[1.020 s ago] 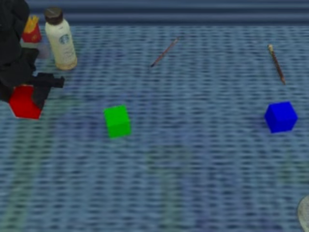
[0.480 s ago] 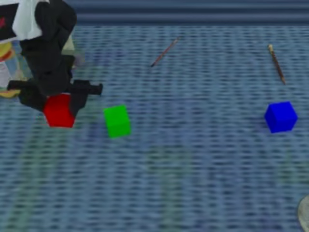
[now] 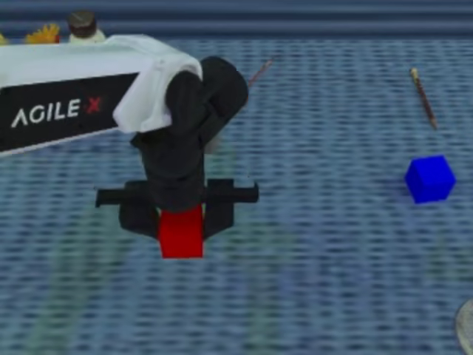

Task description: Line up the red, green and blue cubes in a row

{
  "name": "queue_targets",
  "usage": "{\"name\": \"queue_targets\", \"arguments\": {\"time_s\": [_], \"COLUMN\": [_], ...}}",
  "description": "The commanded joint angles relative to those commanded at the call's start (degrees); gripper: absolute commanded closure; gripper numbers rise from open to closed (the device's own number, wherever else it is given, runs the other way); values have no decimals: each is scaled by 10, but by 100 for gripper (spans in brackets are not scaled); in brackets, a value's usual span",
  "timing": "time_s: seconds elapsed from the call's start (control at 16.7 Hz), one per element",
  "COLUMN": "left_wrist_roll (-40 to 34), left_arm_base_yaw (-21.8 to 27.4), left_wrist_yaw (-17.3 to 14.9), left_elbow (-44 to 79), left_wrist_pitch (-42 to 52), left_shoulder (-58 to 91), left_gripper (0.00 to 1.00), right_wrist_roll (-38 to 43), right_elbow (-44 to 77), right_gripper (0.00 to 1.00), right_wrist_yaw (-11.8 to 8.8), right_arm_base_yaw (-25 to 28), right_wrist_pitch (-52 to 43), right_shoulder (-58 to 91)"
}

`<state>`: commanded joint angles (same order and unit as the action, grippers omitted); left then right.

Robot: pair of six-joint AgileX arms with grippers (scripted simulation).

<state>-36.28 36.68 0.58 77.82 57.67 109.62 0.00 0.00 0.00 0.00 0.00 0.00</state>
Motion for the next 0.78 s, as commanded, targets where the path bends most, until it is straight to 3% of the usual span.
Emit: {"name": "queue_targets", "arguments": {"time_s": [0.12,0.48,0.78], "left_wrist_roll": [-21,-20,-21], "left_arm_base_yaw": [21,21,21], "left_wrist_yaw": [1,1,1], "left_elbow": [-12,-17,-69], "left_wrist_pitch": [-4,-13,-104], "left_shoulder": [-14,-9,28], "left_gripper": [100,100,100], "right_wrist_roll": [0,0,0], "right_elbow": [0,0,0], "right_gripper": [0,0,0], "right_wrist_yaw": [0,0,0], "right_arm_base_yaw": [0,0,0], "right_wrist_pitch": [0,0,0], "right_shoulder": [0,0,0]}}
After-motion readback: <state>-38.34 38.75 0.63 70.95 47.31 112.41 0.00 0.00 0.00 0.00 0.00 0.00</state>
